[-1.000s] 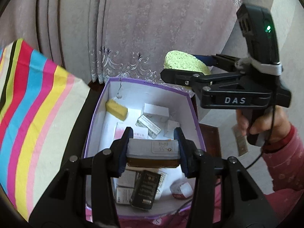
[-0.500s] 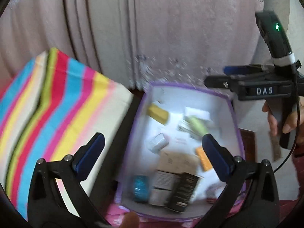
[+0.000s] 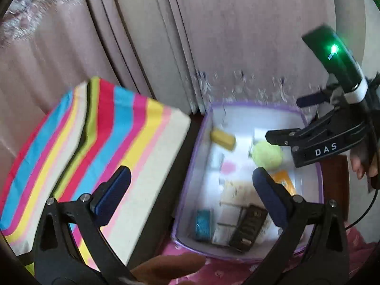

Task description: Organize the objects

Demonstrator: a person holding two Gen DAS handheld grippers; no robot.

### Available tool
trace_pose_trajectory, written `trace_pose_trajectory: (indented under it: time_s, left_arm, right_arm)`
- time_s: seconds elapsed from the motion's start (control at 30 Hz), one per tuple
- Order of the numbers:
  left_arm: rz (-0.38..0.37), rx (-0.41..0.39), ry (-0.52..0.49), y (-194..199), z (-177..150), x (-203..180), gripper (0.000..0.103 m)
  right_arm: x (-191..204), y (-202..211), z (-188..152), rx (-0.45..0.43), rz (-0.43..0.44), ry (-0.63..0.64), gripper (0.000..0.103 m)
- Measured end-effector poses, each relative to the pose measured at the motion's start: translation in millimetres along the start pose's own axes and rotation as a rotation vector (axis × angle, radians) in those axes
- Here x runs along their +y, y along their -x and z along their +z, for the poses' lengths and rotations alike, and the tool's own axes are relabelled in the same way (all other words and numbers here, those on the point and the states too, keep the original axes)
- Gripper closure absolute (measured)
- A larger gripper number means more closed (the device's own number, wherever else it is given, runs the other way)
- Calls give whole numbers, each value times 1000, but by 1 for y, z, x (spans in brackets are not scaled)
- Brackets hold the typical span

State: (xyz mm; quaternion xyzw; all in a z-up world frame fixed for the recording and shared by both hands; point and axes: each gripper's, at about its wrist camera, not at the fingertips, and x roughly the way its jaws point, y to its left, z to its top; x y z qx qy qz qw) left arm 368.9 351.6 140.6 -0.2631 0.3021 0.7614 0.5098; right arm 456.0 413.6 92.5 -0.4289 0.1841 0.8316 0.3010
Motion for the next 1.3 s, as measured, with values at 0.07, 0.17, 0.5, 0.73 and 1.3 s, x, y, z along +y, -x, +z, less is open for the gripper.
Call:
trace_pose_trajectory:
  time_s: [0.07, 0.17, 0.5, 0.73, 1.3]
  left_arm:
    - [-22, 34, -3, -7, -6, -2, 0]
    - [-22, 53, -4, -13, -6, -4, 0]
    - [-13, 96, 3, -20, -14, -6, 0]
    - [-10, 102, 9, -20, -16, -4, 0]
    - [5, 84, 22, -23, -23, -3, 0]
  right_arm:
    - [6, -8, -5, 30, -7, 15, 0]
    - [10, -12, -9, 42, -18, 21, 0]
    - [13, -16, -11, 49, -20, 22, 0]
    - [18, -20, -10, 54, -14, 39, 0]
    - [23, -22, -15, 61, -13, 39, 0]
